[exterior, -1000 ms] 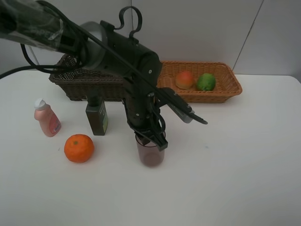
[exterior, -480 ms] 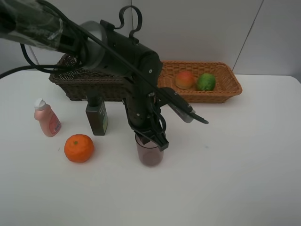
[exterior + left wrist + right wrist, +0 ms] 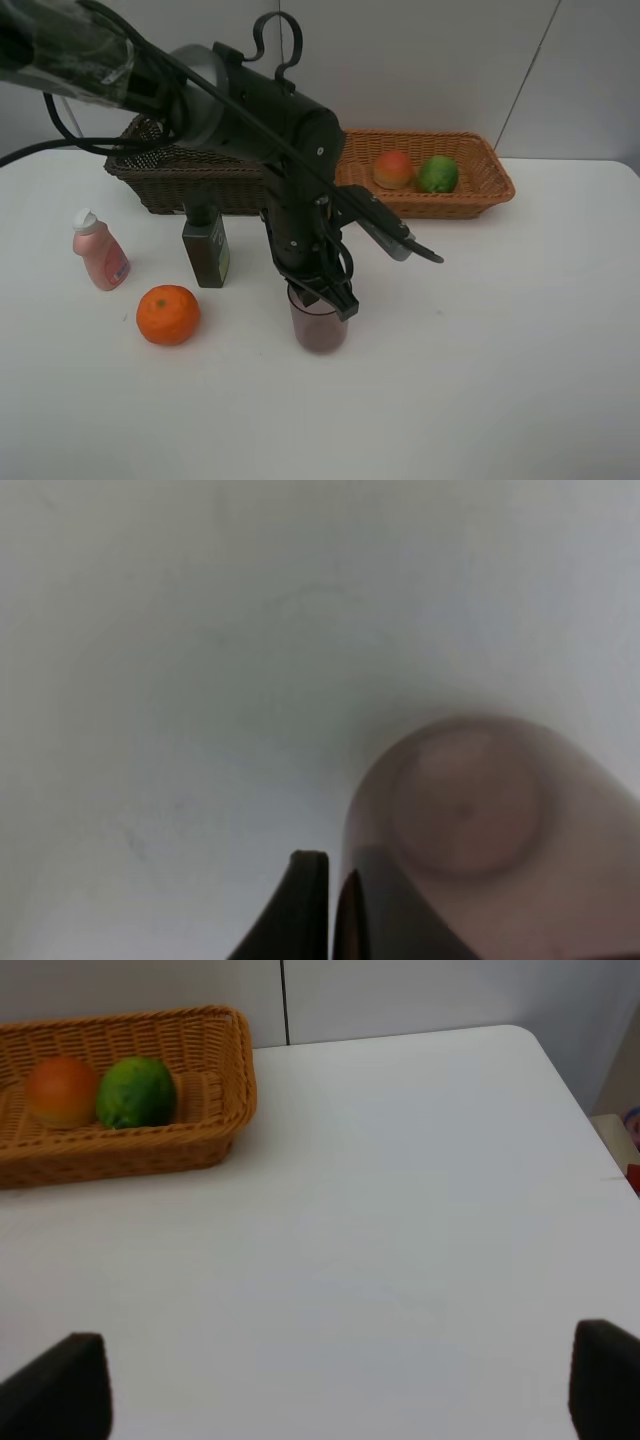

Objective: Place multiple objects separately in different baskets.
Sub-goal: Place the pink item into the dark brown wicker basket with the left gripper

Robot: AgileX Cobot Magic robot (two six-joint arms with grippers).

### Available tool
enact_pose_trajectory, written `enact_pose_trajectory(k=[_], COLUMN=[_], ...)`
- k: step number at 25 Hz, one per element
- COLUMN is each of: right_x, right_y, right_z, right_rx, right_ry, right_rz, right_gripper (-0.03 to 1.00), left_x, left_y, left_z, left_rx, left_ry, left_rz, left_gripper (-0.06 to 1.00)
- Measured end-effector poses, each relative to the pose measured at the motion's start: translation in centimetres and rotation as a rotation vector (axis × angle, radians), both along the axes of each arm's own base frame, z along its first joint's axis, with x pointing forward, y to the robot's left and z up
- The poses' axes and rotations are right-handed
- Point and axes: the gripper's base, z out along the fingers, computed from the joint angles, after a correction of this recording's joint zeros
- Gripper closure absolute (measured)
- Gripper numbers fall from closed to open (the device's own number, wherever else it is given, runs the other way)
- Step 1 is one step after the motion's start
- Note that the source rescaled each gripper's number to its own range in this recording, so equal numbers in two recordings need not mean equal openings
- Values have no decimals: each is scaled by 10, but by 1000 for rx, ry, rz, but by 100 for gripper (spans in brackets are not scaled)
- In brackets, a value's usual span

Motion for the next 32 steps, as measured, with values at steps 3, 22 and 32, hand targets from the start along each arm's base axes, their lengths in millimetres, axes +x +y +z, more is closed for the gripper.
enact_pose_trajectory(k=[3,22,32], right_x=[0,0,0], right_y=[0,0,0], right_z=[0,0,0], right_rx=[0,0,0], right_ry=[0,0,0], right_rz=[0,0,0], right_gripper=[-1,-1,-1], left_x=[0,33,68], left_y=[0,-25,10], left_z=[3,140,175], left_rx=[-7,-119,-97], left_ry=[-8,-189,-305], left_rz=[14,169,344], left_gripper=[94,94,94])
